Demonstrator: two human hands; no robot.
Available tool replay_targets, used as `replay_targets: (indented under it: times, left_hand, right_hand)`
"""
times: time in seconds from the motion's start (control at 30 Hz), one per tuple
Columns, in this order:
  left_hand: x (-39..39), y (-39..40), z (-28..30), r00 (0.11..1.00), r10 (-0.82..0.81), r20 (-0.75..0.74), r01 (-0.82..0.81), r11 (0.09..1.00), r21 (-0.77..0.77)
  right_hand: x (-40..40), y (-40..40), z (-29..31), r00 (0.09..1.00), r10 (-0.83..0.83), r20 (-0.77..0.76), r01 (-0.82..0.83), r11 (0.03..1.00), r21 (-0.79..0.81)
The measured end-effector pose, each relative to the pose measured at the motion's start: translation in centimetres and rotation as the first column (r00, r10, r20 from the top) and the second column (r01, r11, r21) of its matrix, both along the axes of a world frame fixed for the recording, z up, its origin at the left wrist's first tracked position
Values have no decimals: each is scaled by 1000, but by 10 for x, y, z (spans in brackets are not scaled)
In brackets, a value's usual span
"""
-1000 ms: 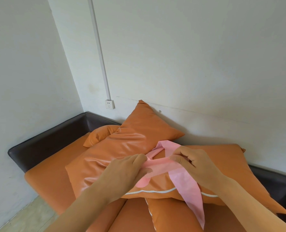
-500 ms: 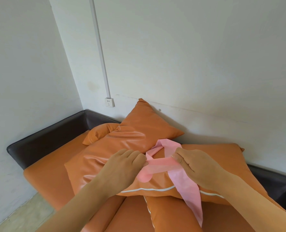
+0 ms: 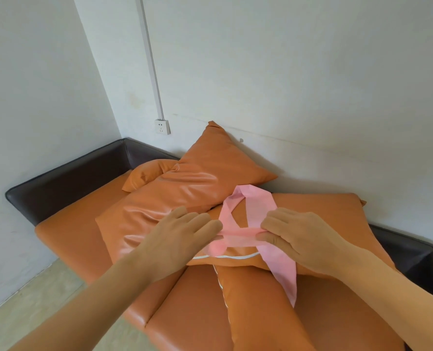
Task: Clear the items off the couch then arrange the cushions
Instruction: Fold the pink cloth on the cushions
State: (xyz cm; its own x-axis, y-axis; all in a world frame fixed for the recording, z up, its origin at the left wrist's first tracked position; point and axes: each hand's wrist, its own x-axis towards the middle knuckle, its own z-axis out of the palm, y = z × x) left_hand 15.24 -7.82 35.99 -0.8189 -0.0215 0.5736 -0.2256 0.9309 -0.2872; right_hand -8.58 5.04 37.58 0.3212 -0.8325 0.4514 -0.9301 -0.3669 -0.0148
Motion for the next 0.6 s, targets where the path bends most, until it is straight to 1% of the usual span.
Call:
replay_targets:
  times: [0.13, 0.3, 0.33, 0.37, 0.43, 0.47, 0.5, 0.6]
  left_hand:
    - [-3, 3, 0, 999, 4, -49, -5, 1000, -17]
    - [-3, 8, -6, 998, -2, -65, 0, 1000, -28]
    - [-3, 9, -8, 998, -2, -66, 0, 1000, -27]
    - [-3, 9, -9, 998, -1, -68, -1, 1000, -29]
    - [-3, 11, -11, 997, 0, -75, -3, 999, -38]
    - [-3, 12, -11, 997, 1, -76, -4, 999, -35]
    - [-3, 13, -11, 997, 5, -75, -7, 1000, -27]
    - [-3, 16, -12, 998, 32, -57, -33, 999, -8]
  right_hand:
    - [1, 1, -7, 999, -26, -34, 23, 995, -93]
    - [3, 8, -16, 999, -42, 16, 43, 997, -72]
    - [4, 10, -15, 998, -58, 34, 59, 997, -44]
    - [5, 12, -13, 993, -95, 75, 94, 995, 17]
    - [7, 15, -13, 964, -181, 194, 132, 962, 241]
    - [7, 15, -13, 959, -188, 213, 122, 950, 289]
    - [7, 15, -12, 967, -172, 189, 115, 953, 280]
    - [6, 13, -12, 993, -72, 94, 67, 996, 59]
